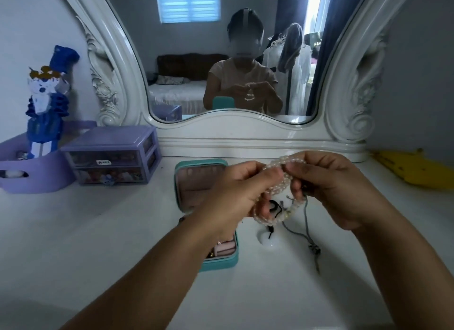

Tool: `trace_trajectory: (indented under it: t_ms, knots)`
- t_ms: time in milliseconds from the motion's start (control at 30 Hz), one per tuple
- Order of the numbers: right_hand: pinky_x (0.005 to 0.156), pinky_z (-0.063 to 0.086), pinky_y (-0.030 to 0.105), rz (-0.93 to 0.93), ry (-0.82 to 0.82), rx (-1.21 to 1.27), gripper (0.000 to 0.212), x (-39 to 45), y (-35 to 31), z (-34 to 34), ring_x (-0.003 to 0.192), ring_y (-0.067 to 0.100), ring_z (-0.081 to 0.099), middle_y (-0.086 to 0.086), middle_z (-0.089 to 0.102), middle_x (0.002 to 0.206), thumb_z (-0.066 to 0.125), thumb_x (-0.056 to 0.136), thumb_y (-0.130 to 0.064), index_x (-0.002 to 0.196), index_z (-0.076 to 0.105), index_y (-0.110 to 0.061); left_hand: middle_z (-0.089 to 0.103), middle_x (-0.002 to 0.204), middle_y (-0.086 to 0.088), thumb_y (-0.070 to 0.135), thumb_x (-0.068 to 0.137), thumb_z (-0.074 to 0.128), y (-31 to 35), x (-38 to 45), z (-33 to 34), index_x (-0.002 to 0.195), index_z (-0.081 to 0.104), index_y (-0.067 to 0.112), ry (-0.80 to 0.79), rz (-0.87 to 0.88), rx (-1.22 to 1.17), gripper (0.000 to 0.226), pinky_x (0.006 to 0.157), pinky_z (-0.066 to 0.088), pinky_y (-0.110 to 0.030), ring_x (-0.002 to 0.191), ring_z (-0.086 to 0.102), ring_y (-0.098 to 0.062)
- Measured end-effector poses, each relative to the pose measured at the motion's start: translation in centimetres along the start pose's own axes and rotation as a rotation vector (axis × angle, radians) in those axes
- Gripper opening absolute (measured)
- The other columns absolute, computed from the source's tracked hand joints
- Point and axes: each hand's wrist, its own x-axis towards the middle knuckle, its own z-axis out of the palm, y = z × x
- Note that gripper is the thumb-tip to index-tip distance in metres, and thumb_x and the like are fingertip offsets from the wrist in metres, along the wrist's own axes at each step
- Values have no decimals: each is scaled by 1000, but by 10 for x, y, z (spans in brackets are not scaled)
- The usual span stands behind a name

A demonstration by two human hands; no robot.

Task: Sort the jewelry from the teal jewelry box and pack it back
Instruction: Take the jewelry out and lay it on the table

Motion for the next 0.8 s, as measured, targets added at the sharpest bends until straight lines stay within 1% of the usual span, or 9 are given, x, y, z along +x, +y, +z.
trace_trajectory:
  t_ms: [100, 233, 367, 400, 467, 533, 567, 700, 800]
  knots:
    - [45, 38, 19, 91, 23, 39, 32, -9, 5, -34, 45, 9, 42, 3, 45, 51, 70, 60, -30, 75, 65, -2, 51, 49, 5, 24, 85, 62, -13, 13, 30, 71, 59, 15, -48, -79, -79, 17, 46, 44, -22, 40, 47, -10]
    - [49, 29, 27, 164, 151, -121, 13, -21, 14, -66, 50, 15, 35, 11, 42, 56, 62, 73, -15, 64, 69, -8, 58, 53, 4, 15, 79, 68, -31, 25, 65, 72, 62, 16, -171, -222, -189, 10, 53, 53, -27, 48, 56, -10]
    - [44, 28, 21, 277, 290, -341, 17, -28, 29, -89, 45, 12, 37, 13, 47, 57, 55, 85, -2, 88, 72, 0, 63, 53, 1, -2, 79, 64, -53, 31, 91, 74, 65, 11, -155, -301, -156, 14, 57, 56, -29, 51, 60, -12]
    - [42, 32, 18, 296, 300, -405, 17, -28, 32, -92, 43, 8, 42, 10, 53, 58, 56, 85, -2, 90, 72, -3, 62, 53, -1, -4, 80, 62, -58, 31, 94, 72, 64, 10, -150, -295, -106, 16, 53, 56, -25, 50, 60, -11]
    - [51, 40, 15, 317, 288, -535, 17, -28, 40, -99, 56, 4, 55, 7, 65, 73, 60, 83, -5, 94, 72, -9, 63, 57, -6, -6, 80, 59, -69, 31, 99, 73, 65, 3, -141, -241, 57, 12, 51, 54, -24, 49, 60, -13]
    - [61, 42, 17, 324, 286, -625, 18, -28, 46, -105, 73, 4, 59, 0, 68, 85, 62, 81, -7, 94, 72, -14, 64, 66, -15, -3, 79, 58, -77, 30, 102, 77, 64, -4, -99, -156, 264, 6, 60, 60, -37, 58, 64, -22]
    - [59, 41, 16, 314, 299, -654, 16, -27, 48, -108, 73, 3, 58, -2, 68, 84, 63, 80, -7, 90, 73, -15, 65, 70, -17, 1, 79, 59, -80, 29, 103, 81, 64, -3, -76, -107, 383, 7, 63, 60, -41, 61, 64, -25]
    - [51, 41, 19, 279, 391, -602, 7, -23, 47, -116, 58, 13, 55, 2, 65, 66, 67, 79, -12, 75, 72, -9, 66, 86, -6, 19, 81, 60, -82, 23, 104, 120, 52, 28, -28, 61, 809, 41, 70, 54, -30, 77, 64, -21]
    - [58, 42, 25, 253, 430, -588, 10, -15, 46, -118, 64, 14, 57, 2, 65, 68, 70, 78, -16, 71, 71, -8, 71, 88, -2, 24, 81, 62, -81, 18, 104, 106, 62, 28, -61, 130, 839, 25, 74, 53, -29, 80, 66, -17]
